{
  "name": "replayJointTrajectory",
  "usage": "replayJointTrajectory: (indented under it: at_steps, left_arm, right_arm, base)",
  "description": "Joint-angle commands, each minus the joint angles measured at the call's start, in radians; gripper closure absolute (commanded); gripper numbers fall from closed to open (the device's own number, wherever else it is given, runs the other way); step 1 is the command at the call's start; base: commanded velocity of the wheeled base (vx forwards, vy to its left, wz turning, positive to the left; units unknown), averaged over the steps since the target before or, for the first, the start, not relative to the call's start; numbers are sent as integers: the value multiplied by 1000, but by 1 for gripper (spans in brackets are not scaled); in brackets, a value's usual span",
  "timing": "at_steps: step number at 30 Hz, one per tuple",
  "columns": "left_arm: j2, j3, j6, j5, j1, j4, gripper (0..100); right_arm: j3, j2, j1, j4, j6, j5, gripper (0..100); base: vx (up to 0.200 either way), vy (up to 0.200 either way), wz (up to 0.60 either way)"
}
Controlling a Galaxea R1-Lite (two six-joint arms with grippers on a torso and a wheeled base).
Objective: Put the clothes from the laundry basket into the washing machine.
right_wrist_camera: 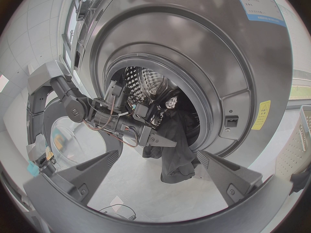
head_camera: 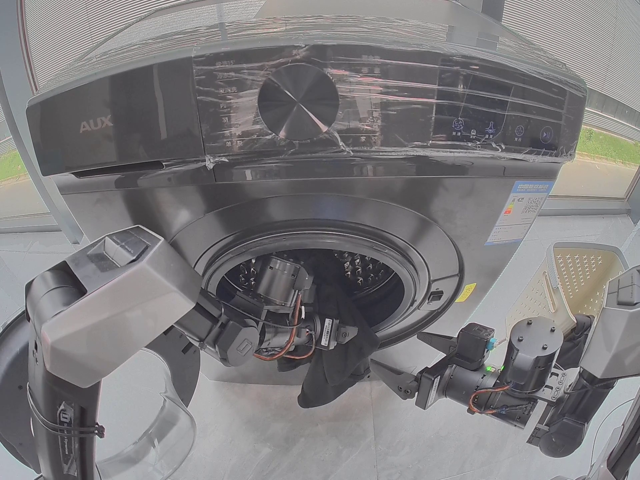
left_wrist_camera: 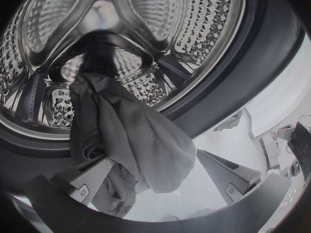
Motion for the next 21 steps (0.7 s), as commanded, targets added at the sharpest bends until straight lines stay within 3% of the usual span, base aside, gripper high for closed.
replayJointTrajectory:
  at_steps: [1,10,11,21]
  left_arm:
    - [44,-13,-3,1,-5,-17,0]
    - [97,-45,-4,4,3,-34,0]
    - [99,-42,-3,4,3,-34,100]
    - [127,-62,-9,21,11,-83,100]
  right_arm:
    - [-1,-2,1,-13,0,0,0]
    - [-1,-2,3,-13,0,0,0]
    - [-1,-2,3,-13,0,0,0]
    - [-1,-2,7,-13,0,0,0]
  base:
    - [0,0,0]
    - [0,0,0]
    - [0,0,0]
    - [0,0,0]
